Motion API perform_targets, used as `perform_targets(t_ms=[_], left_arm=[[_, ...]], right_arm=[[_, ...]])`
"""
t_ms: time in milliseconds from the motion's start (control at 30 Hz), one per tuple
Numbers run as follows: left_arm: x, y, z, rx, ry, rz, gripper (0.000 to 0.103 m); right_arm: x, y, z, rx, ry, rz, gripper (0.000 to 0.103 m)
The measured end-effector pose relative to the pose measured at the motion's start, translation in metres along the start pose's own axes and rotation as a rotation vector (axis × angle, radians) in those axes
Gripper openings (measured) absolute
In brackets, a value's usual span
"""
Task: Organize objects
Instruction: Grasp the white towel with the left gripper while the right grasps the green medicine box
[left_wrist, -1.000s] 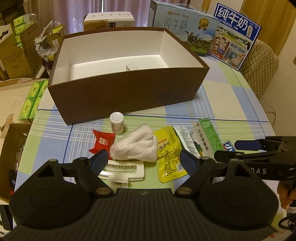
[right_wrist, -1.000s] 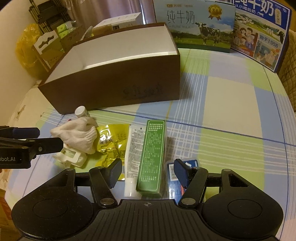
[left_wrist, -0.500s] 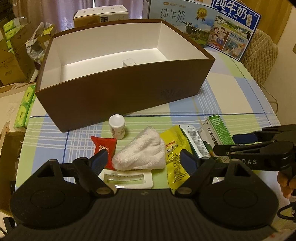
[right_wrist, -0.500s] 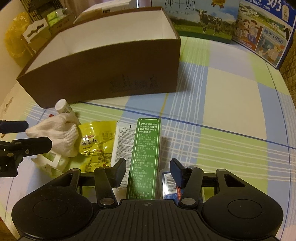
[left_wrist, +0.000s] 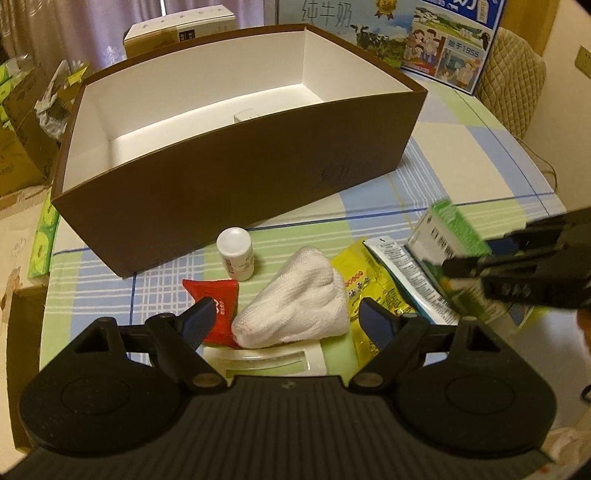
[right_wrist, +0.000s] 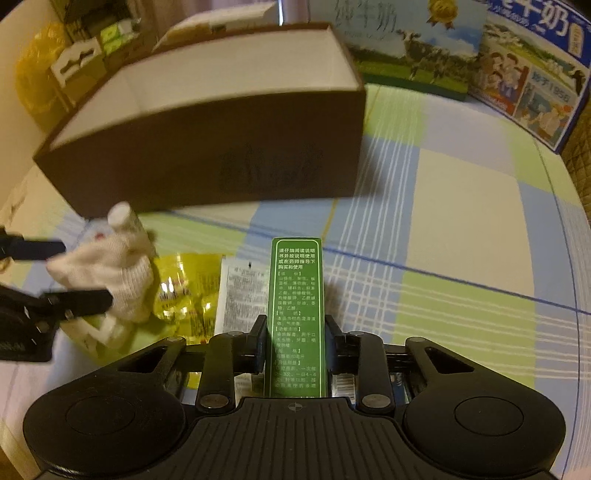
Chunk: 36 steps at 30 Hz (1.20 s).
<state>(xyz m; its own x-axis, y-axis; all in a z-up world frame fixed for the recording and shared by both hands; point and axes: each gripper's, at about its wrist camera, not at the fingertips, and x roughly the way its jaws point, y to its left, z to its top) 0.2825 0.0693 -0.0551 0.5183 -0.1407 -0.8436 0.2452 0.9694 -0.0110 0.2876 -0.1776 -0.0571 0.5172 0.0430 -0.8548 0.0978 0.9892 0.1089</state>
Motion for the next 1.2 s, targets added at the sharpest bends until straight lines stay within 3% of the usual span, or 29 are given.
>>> perform_targets(t_ms=[267, 600, 1000, 1200], left_arm=[[0.004, -0.007, -0.004, 0.103, -0.019, -0.017, 0.081], [0.024, -0.011, -0.003, 0.154, 0.015, -0.001, 0.069], [0.022, -0.010, -0.006, 0.193, 0.010, -0.026, 0.031], [0.005, -0.008, -0.003, 0.165, -0.029, -0.031, 0.027]], right_arm=[[-0.034, -0.019, 0.015, 0.094, -0.082, 0.017, 0.027], [-0.038, -0.043, 0.006, 0.178, -0.061, -0.005, 0.027], [-0.039, -0.043, 0.002, 0.182, -0.060, 0.006, 0.027], [-0.046, -0.041, 0.003, 0.174, -0.082, 0.019, 0.027]])
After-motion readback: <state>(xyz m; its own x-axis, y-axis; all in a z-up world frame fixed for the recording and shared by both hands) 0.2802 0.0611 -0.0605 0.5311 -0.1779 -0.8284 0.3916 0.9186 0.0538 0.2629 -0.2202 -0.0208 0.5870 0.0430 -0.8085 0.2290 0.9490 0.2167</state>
